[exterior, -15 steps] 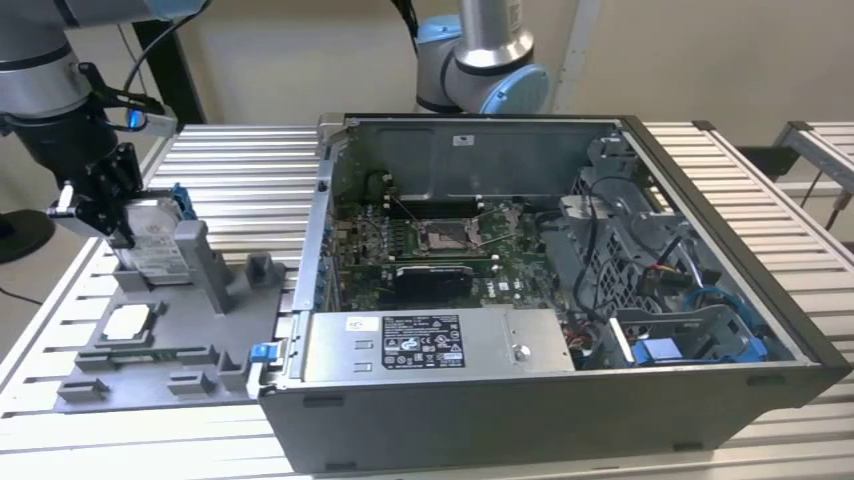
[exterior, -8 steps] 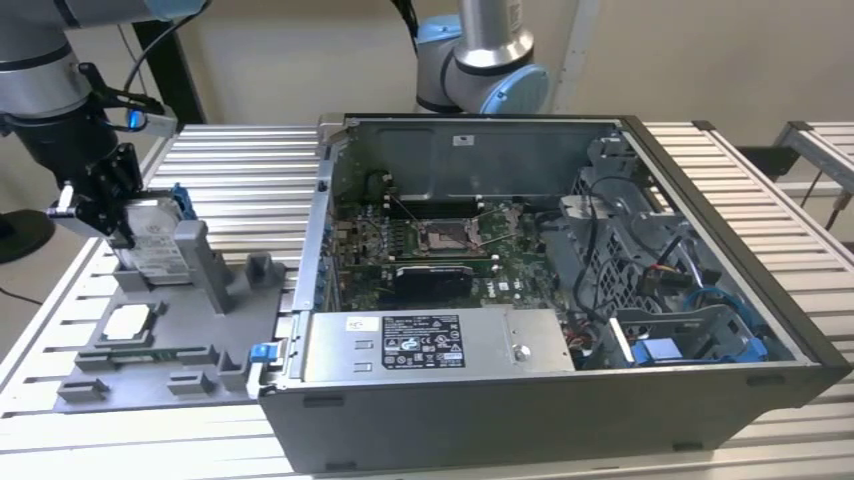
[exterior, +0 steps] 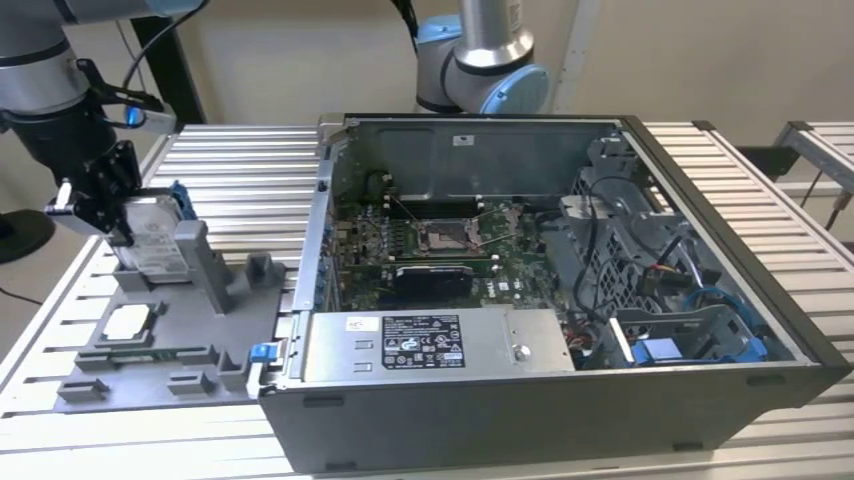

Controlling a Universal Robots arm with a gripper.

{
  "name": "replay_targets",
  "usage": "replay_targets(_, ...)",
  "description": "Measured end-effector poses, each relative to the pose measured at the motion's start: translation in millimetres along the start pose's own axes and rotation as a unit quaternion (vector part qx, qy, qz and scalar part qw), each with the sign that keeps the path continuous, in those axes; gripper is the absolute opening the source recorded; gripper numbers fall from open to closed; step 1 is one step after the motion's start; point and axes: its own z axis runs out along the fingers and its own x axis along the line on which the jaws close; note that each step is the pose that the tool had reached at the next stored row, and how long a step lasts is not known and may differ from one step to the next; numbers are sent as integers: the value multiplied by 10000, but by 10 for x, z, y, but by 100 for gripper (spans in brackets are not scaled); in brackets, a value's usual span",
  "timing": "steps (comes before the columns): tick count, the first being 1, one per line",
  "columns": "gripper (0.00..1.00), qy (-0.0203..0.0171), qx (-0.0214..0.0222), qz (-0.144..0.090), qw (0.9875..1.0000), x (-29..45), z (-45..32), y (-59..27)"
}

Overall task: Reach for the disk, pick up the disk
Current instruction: 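Pick up the disk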

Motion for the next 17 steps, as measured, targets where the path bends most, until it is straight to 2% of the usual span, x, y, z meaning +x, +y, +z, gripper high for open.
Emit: replay_targets(17, 0, 0, 0, 0, 10000, 1, -336, -1)
